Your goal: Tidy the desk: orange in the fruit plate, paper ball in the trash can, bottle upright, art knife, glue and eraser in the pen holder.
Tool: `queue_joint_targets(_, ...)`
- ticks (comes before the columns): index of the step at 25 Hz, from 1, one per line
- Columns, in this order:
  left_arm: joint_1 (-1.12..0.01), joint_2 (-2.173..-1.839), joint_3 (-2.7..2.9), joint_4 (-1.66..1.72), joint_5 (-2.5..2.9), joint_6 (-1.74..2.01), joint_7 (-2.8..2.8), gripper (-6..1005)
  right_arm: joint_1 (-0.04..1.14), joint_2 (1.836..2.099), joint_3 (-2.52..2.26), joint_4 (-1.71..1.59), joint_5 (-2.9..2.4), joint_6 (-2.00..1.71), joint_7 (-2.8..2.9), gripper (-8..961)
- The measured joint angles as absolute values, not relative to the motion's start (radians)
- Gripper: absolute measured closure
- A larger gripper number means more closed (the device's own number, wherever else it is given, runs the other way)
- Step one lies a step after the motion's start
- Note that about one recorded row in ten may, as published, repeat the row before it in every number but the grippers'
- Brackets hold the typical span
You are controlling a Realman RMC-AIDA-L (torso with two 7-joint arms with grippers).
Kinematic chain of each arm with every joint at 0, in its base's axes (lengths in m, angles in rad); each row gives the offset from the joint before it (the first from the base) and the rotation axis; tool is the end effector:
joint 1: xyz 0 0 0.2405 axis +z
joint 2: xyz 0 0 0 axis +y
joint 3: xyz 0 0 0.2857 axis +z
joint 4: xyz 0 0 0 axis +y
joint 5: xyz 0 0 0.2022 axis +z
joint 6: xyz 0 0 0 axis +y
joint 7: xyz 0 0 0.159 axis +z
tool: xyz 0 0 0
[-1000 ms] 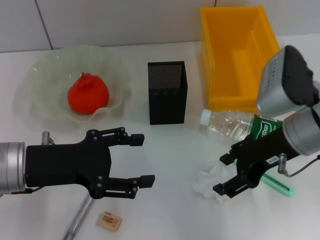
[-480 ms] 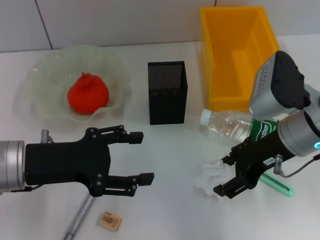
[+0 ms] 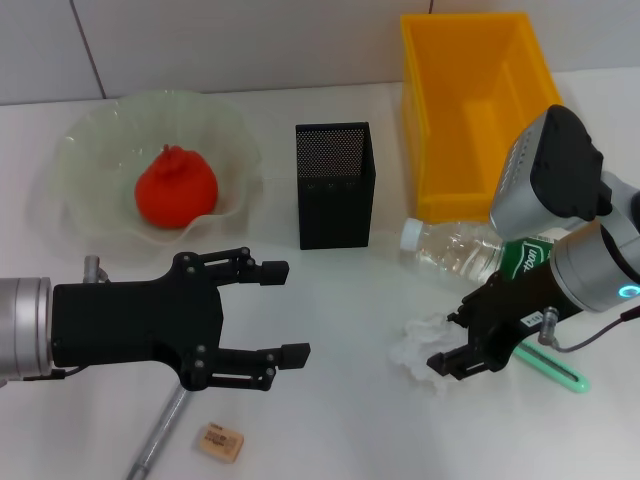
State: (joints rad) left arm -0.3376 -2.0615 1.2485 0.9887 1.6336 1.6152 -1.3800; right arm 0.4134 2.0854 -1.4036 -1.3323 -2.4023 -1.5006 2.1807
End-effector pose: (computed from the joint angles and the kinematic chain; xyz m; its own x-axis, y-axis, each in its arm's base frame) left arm -0.2232 0.2899 -0.0372 0.8623 0.0979 0.4969 0.1301 -0.9910 -0.0305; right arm 0.2464 0.3209 -0.0467 0.8615 -0.4731 0.1844 -0.4271 -0.8716 -0.2406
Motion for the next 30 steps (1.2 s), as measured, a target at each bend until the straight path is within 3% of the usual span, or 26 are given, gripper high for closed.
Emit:
queue_joint_targets(5,-0.338,-2.061,1.249,0.987,1.634,1.615,-1.38,154,0.411,2.085,-1.403,-1.347,-2.396,-1.495,2.19,455)
queue_joint_targets(10,-0.338,-2.061,1.249,0.985,1.634,1.614,-1.379,154,0.374,2.084,-1.405,-1.446,-2.335,-1.507,2.191,571)
queue_joint_targets(23,-0.339,-2.065,1.255,0.979,1.635,1.614,-1.377,153,0.257,2.088,-1.295,-1.817,-2.294,-1.528,2.205,586)
queue_joint_targets(30,-0.341,-2.065,1.256,0.977,1.635,1.612,-1.376,154,0.253,2.084,-1.207,-1.821,-2.3,-1.443,2.169,587)
